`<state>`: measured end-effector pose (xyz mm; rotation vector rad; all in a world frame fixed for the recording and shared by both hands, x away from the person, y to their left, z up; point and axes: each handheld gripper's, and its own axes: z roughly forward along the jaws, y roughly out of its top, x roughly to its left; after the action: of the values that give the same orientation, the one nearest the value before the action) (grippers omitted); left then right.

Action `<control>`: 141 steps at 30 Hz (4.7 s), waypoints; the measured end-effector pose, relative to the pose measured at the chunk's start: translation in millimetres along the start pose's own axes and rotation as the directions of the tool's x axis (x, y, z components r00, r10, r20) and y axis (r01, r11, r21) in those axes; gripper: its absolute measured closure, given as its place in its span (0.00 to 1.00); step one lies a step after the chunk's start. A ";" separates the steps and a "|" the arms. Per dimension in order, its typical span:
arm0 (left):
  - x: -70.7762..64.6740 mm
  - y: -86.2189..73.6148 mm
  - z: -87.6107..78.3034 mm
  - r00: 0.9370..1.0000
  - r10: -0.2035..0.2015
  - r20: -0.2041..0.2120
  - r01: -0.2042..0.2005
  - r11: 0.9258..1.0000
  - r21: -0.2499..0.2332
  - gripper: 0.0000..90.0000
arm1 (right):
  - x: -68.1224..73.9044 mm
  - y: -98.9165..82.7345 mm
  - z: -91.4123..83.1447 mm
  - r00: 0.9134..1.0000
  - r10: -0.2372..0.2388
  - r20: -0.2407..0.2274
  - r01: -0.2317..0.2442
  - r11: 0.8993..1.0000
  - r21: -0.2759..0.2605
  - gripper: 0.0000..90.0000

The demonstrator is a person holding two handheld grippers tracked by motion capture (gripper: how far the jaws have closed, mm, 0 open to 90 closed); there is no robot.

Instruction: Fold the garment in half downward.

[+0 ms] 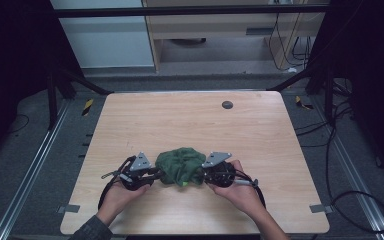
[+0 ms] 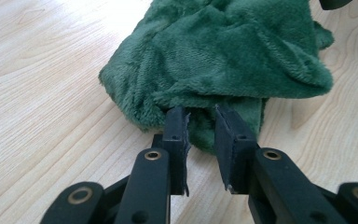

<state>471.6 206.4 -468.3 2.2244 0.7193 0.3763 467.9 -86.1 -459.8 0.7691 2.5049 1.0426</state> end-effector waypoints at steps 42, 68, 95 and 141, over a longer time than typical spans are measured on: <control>19.7 6.5 -34.3 0.998 -0.006 -0.055 0.007 1.000 0.016 0.46 | -32.6 -9.9 -36.3 0.998 0.048 0.040 -0.050 0.998 0.046 0.32; 69.9 4.9 -49.7 0.984 -0.132 -0.119 0.130 0.991 -0.026 0.08 | -95.8 -19.6 -51.3 0.961 0.226 0.157 -0.226 0.974 -0.012 0.08; 120.4 -2.3 -13.9 0.961 -0.160 -0.228 0.181 0.981 0.076 0.08 | -157.5 -52.0 -22.8 0.875 0.413 0.252 -0.424 0.906 -0.012 0.12; 118.1 -35.9 26.7 0.912 -0.290 -0.289 0.305 0.952 0.008 0.00 | -159.7 -78.4 11.0 0.734 0.509 0.450 -0.520 0.847 -0.109 0.06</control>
<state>564.8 281.9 -507.6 2.0850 1.2187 0.5350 573.7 -220.2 -510.8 1.5809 1.9250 0.8406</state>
